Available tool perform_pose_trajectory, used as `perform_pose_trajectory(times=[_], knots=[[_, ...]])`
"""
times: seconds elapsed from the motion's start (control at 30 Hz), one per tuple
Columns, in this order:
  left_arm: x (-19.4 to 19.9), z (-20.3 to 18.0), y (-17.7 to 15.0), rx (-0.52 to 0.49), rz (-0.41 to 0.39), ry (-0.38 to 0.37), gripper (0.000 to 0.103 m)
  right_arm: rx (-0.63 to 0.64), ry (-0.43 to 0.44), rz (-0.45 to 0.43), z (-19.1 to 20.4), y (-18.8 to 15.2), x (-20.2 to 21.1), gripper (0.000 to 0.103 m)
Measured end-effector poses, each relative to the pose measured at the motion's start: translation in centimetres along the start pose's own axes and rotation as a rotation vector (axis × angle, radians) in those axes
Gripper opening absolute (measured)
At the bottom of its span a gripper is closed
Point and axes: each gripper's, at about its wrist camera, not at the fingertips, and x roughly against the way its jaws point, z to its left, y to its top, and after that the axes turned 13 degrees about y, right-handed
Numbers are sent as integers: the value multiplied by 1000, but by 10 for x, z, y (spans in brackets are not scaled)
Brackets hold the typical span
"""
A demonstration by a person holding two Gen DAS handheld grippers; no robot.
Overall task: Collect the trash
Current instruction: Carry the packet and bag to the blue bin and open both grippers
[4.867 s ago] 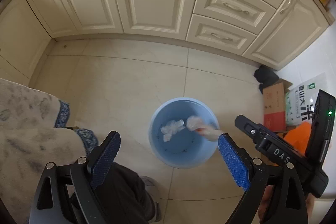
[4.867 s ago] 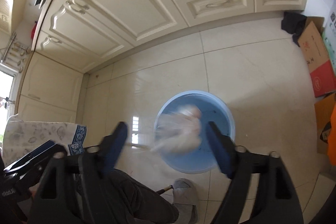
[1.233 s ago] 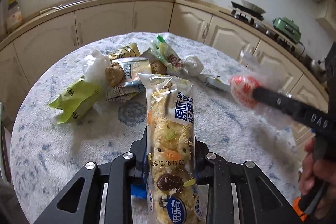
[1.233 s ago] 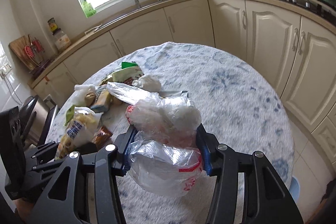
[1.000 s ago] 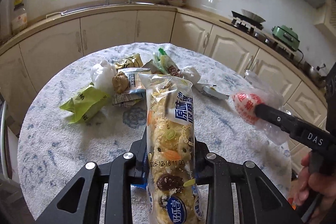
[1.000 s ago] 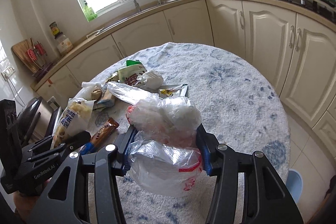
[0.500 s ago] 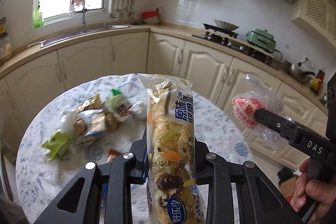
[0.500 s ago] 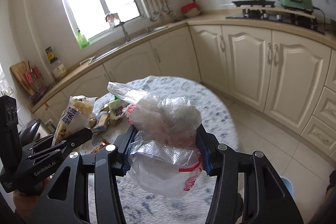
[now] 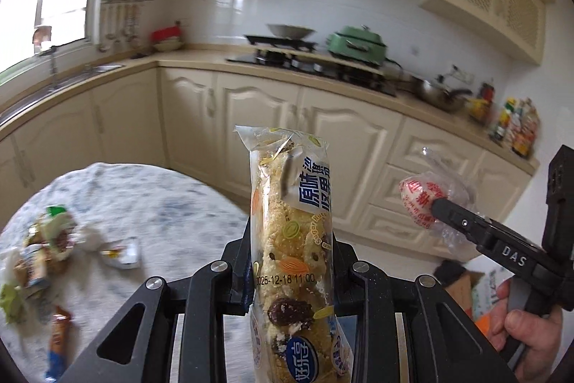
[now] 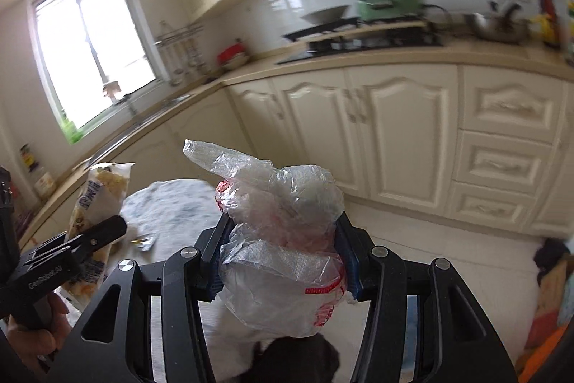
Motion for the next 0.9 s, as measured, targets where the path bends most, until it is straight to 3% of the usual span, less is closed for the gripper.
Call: perform_pose_trajectory(times=[0.1,0.33,0.67,0.9], knots=[[-33,-38,-1,-52,74,-85,27,-77,-97,9,-51,-12,8,52],[-104,-118,-20,-188,224,-172,27,-237,-230,68,-149,-48,10,52],[-215,-179,-27,-255,422,-217,26,-379,-258,140,-218,-91,-11,52],[-281,-219,-19,-277,481,-251,30,-437,-262,157,-248,-102,-26,54]])
